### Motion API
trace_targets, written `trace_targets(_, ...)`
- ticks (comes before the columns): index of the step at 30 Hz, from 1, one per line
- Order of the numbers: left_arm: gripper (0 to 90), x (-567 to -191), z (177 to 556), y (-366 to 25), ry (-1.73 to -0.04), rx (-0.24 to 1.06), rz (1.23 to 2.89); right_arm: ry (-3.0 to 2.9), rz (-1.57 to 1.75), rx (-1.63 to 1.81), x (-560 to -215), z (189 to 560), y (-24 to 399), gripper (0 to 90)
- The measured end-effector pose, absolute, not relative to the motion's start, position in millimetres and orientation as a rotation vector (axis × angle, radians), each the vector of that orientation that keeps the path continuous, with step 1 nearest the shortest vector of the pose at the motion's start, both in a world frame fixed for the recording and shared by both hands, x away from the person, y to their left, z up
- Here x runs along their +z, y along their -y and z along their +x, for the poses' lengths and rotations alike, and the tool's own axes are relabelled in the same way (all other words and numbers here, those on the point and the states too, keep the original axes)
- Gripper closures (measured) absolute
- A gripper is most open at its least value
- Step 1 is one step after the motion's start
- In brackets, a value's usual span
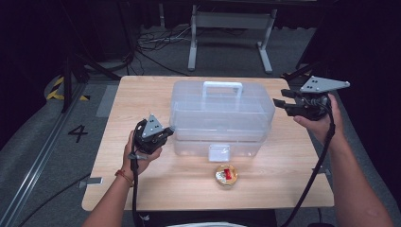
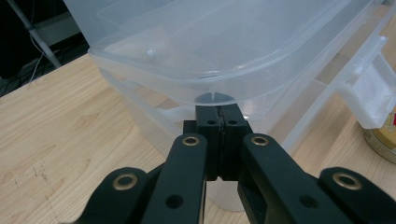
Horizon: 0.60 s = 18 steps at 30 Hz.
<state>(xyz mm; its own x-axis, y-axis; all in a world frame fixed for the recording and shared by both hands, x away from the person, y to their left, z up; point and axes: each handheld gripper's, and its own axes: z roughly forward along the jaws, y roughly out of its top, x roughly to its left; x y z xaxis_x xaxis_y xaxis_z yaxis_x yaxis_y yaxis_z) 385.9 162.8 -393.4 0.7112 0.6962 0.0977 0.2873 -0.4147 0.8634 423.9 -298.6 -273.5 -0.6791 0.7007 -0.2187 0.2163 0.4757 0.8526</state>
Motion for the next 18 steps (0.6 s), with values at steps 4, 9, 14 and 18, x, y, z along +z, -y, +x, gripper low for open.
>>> trace_targets(4,90.0,-393,387,-163,-0.74,0.567,2.011,-2.139,0.778,1.155,-288,416,315,53.3)
trace_targets(9,90.0,-393,389,-162,-0.737,0.572,2.018,-2.135,0.823,1.16,-310,411,331,52.1)
trace_targets(14,90.0,-394,390,-162,-0.735,0.565,2.02,-2.168,0.857,1.121,-341,413,340,50.3)
trace_targets(18,90.0,-393,390,-161,-0.735,0.584,2.032,-2.204,0.854,1.11,-361,412,342,48.7)
